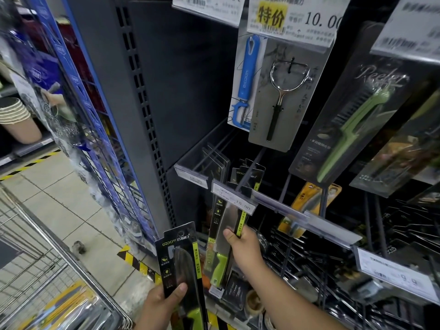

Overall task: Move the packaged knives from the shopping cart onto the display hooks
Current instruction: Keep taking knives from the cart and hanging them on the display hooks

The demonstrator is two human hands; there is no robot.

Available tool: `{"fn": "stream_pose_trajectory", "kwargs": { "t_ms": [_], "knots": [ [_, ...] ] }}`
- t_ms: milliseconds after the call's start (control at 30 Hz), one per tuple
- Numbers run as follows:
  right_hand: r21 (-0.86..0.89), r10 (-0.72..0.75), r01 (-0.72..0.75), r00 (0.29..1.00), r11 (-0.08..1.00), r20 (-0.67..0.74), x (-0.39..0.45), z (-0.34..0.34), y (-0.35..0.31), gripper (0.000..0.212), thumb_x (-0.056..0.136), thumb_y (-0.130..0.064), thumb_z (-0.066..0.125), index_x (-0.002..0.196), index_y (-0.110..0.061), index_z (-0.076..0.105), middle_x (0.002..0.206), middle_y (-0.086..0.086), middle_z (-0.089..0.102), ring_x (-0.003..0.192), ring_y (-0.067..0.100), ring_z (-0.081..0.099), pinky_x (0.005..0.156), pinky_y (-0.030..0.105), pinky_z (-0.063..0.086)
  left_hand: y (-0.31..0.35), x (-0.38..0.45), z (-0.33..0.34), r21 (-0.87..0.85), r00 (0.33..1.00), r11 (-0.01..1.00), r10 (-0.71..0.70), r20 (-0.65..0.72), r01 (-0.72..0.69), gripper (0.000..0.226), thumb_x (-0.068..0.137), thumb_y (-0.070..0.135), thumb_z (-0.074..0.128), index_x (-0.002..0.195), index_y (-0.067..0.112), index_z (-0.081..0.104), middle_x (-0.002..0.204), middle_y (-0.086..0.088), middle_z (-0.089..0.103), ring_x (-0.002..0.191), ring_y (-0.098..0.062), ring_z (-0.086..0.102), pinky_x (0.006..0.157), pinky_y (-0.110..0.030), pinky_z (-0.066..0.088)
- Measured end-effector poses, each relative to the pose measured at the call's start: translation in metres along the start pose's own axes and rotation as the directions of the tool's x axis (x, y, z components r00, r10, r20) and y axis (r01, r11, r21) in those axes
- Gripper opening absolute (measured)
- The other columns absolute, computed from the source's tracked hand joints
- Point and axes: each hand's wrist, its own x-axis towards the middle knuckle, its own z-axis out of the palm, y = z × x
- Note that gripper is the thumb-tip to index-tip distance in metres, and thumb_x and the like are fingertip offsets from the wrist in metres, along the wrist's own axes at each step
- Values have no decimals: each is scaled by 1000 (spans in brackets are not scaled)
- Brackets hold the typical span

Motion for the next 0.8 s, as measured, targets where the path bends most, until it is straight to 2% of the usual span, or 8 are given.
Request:
{"fn": "stream_pose_trajectory", "kwargs": {
  "t_ms": [67,133,200,433,533,633,733,800],
  "knots": [
    [9,0,0,1000,1000,3,1,1,2,24,91,-28,64,104,-8,63,101,5,69,95,20,66,90,42,53,2,-3,1,14,1000,1000,5,-4,-5,28,82,14,72,61,31,77,78,4,76,92,-26,66,75,-34,47],
    [27,-1,2,1000,1000,-11,3,1,6,18,91,-27,64,102,-13,65,100,1,70,93,18,66,88,42,54,2,-4,0,-13,999,999,-29,17,30,8,67,40,84,65,34,78,83,2,77,94,-25,68,81,-37,48],
    [38,0,0,1000,999,-14,4,-1,6,17,92,-27,63,105,-16,65,102,-1,69,95,18,66,88,42,54,-2,-6,-2,21,998,1000,9,58,-11,42,41,64,85,70,35,79,87,1,77,91,-20,69,82,-36,49],
    [48,26,-24,999,999,-44,26,-13,-10,10,95,-20,60,105,-18,60,101,-2,63,96,20,61,82,29,45,1,-3,3,7,994,1000,9,111,-10,40,51,42,80,84,20,75,84,0,77,89,-21,70,88,-40,50],
    [19,70,-69,993,997,-93,52,-18,-13,28,96,-23,59,122,-13,59,108,1,60,104,24,59,92,35,47,3,2,9,-23,992,1000,12,124,-10,32,55,36,79,79,15,78,88,-7,76,86,-22,72,74,-32,50],
    [-126,118,-137,982,983,-148,79,-23,-11,43,94,-28,62,130,-6,55,125,13,61,113,32,60,94,39,49,10,8,16,29,988,1000,-18,152,13,9,80,18,76,87,12,77,90,-6,76,87,-23,70,73,-31,50],
    [-165,126,-148,983,975,-137,85,-26,-11,53,95,-32,59,141,-9,44,134,14,57,115,33,58,90,37,49,11,19,19,161,984,987,-6,180,-24,32,82,38,73,88,7,68,82,-3,67,77,-22,61,69,-31,45],
    [-169,100,-129,981,977,-167,72,-27,-11,55,95,-36,57,141,-11,42,131,11,57,113,34,58,81,34,46,14,26,24,231,979,972,-15,206,-34,26,84,38,71,95,15,69,93,1,70,86,-19,65,76,-33,50]
  ]
}}
